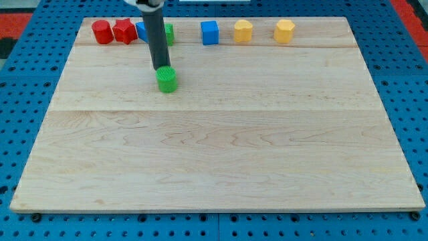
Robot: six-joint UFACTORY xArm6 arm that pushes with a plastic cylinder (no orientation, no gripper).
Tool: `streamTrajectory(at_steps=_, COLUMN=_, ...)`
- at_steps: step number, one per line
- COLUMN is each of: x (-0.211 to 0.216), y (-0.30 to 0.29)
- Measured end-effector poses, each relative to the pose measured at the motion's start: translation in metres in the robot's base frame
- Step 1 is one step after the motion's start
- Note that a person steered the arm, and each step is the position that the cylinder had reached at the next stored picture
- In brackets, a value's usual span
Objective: Move yellow hexagon diagonally to the blue cube
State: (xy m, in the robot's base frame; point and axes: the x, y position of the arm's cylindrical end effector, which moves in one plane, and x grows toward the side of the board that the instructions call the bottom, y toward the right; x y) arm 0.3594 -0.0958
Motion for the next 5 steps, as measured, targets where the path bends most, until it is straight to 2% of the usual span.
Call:
streamTrajectory(at_steps=1, x=0.006, y=0.031)
streamTrajectory(at_steps=3, x=-0.025, y=0.208)
streamTrajectory(at_steps=4, x=-0.077, y=0.269)
streamTrajectory(at_steps=5, x=-0.126, y=0.294)
